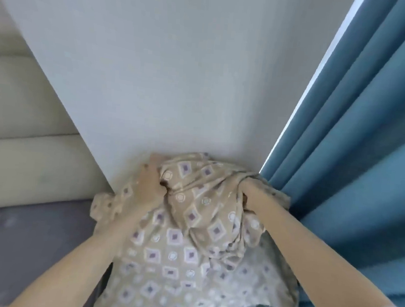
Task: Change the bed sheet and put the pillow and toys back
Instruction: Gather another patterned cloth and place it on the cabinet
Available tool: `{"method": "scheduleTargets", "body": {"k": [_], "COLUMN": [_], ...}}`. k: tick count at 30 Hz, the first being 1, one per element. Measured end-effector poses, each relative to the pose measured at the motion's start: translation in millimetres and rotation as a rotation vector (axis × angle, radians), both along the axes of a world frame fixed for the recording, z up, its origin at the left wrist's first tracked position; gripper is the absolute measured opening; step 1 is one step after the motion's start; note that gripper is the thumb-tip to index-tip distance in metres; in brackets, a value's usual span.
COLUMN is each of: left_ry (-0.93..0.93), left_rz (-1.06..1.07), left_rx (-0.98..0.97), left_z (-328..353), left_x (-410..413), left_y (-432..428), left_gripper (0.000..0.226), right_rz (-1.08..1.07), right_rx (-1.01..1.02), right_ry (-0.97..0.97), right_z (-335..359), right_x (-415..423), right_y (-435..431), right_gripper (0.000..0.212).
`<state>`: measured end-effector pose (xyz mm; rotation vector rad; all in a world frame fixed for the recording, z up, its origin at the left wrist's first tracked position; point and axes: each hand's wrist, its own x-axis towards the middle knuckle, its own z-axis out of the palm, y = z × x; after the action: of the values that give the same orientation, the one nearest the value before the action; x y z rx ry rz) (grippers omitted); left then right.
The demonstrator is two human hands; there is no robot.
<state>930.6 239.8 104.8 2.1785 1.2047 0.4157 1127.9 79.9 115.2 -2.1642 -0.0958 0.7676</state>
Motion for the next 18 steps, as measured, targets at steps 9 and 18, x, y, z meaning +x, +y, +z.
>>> {"method": "scheduleTargets", "body": {"k": [9, 18], "left_ry": [0.758, 0.902], "left_rz": [-0.662, -0.502], "left_rx": [0.266, 0.13], "left_z": [-3, -74], "left_x": [-7, -8], "left_y": [-15, -2], "left_gripper": [0.145, 0.122], "right_rz": [1.316, 1.162], "right_rx": [-0.632, -0.641], "right_ry": [-0.28, -0.293], "right_z": [19, -74], "right_x": [-25, -47], "right_y": [34, 52], "right_gripper": [0.137, 0.135]}}
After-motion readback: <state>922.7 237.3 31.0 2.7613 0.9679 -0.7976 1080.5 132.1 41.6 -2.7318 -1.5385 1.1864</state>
